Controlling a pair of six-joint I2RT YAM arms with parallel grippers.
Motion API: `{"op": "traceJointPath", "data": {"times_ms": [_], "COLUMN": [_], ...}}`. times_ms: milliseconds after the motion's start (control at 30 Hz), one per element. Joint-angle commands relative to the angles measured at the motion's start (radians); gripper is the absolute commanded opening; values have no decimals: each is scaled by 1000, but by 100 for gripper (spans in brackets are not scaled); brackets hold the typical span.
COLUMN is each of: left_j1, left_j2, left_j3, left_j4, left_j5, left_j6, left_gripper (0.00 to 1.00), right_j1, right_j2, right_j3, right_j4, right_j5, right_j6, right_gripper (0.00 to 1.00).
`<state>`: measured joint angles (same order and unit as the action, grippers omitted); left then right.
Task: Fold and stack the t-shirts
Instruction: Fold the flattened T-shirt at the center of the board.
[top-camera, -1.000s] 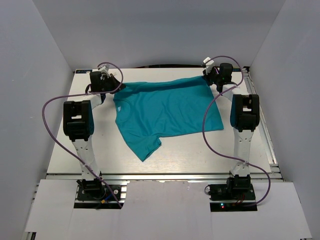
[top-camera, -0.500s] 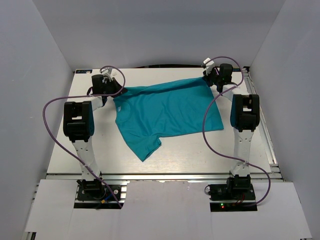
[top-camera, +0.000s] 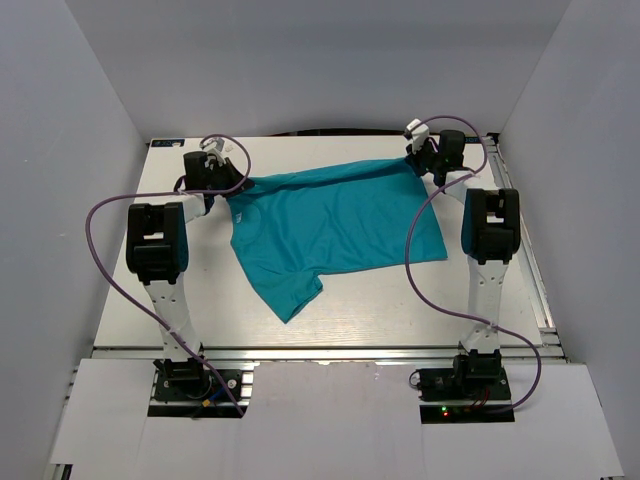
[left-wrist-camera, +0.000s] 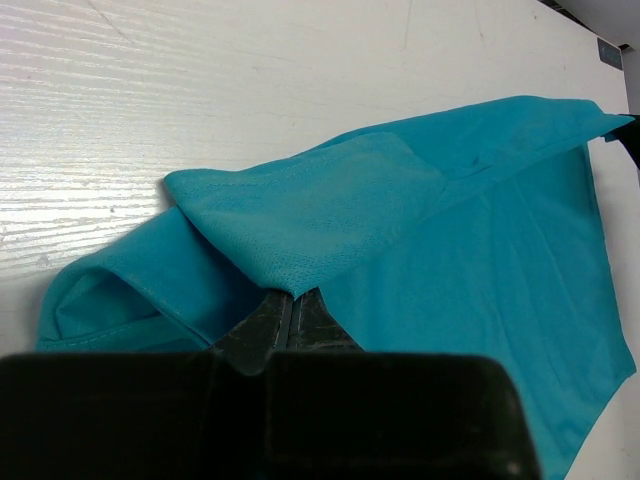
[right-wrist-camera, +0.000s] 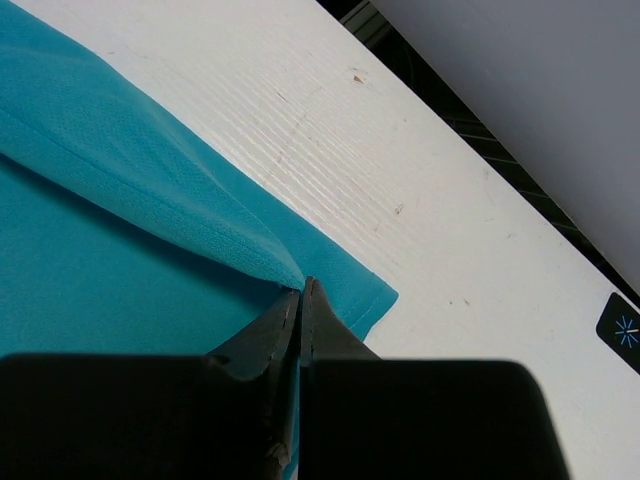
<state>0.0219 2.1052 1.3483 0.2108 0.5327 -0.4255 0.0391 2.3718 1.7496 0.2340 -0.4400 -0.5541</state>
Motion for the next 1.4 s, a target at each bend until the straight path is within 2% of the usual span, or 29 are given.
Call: {"op": "traceJointPath", "data": {"times_ms": [0,200,1133,1367], "left_j1": [-5,-7,-5,-42], "left_j2": [-76,-65,-111,-128], "left_j3": [-6,5,-60,-81], "left_j4": [1,-4,9,10], "left_j5": [-11,-19,7,9], "left_j6": [19,21,19,22], "left_gripper": [0,0,0,0], "right_j1": [-10,-15,-18,-18], "right_j2": [-78,-103,-83,-89], "right_j3": [-18,-61,-45,-64], "right_j4": [21,45,11,18], "right_j5": [-5,-12,7,12], "right_j6": [-7,-6,-23,-29], "right_gripper": [0,0,0,0]}}
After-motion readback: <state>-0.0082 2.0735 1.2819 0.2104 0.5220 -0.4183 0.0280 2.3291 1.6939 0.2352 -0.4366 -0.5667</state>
